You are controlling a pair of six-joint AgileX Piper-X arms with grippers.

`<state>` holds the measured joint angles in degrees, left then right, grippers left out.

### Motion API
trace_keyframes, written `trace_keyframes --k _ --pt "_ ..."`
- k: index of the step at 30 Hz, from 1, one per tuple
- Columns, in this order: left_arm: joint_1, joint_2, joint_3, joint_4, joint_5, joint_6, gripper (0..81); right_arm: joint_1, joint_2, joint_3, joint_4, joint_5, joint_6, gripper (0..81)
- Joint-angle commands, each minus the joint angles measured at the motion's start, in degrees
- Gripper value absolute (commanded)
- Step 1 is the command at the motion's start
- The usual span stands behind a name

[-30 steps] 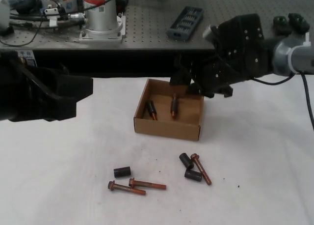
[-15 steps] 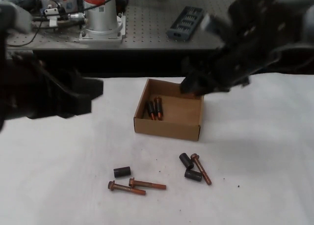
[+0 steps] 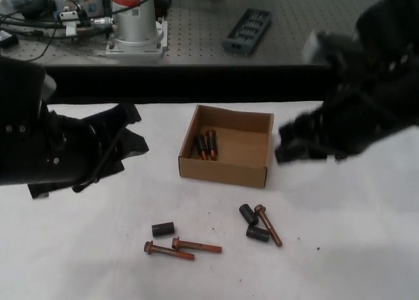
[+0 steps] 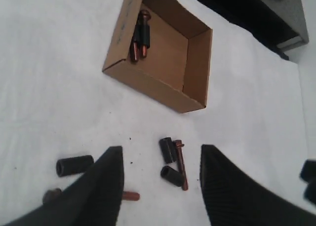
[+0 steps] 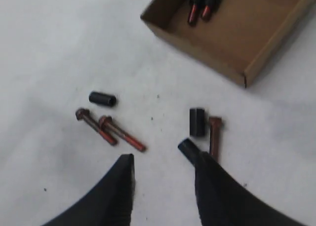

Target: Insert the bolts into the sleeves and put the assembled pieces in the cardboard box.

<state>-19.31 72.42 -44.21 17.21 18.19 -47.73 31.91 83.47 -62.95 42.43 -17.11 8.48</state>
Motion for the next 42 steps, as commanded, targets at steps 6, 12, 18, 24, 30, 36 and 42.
trace_keyframes --k 6,12,18,24,30,36,42 --pt "-1.3 0.2 -0.3 7.0 -1.5 -15.7 35.6 5.9 -1.2 4.6 2.9 6.2 -0.4 30.5" --pt "-7.4 3.7 -0.3 6.7 -3.5 -20.1 27.8 6.3 -7.9 4.6 4.3 8.1 -1.1 30.4" --pt "-12.8 8.5 -0.3 0.1 -3.5 -29.6 27.9 5.3 -17.3 6.0 5.0 16.2 -5.6 30.4" --pt "-14.9 12.2 -0.9 -4.1 -3.3 -31.7 27.9 3.2 -23.3 9.7 7.9 16.6 -5.5 30.4" --pt "-16.0 15.3 -5.0 -3.7 -2.8 -19.6 27.9 1.5 -28.3 15.9 8.8 16.2 -3.6 30.4" --pt "-16.1 20.9 -11.9 0.9 -1.6 -16.5 27.9 1.5 -31.9 18.2 10.5 16.1 0.5 30.4" --pt "-17.7 27.8 -22.1 9.9 -1.2 -11.4 27.9 1.5 -34.5 18.2 11.3 16.4 1.4 30.4"
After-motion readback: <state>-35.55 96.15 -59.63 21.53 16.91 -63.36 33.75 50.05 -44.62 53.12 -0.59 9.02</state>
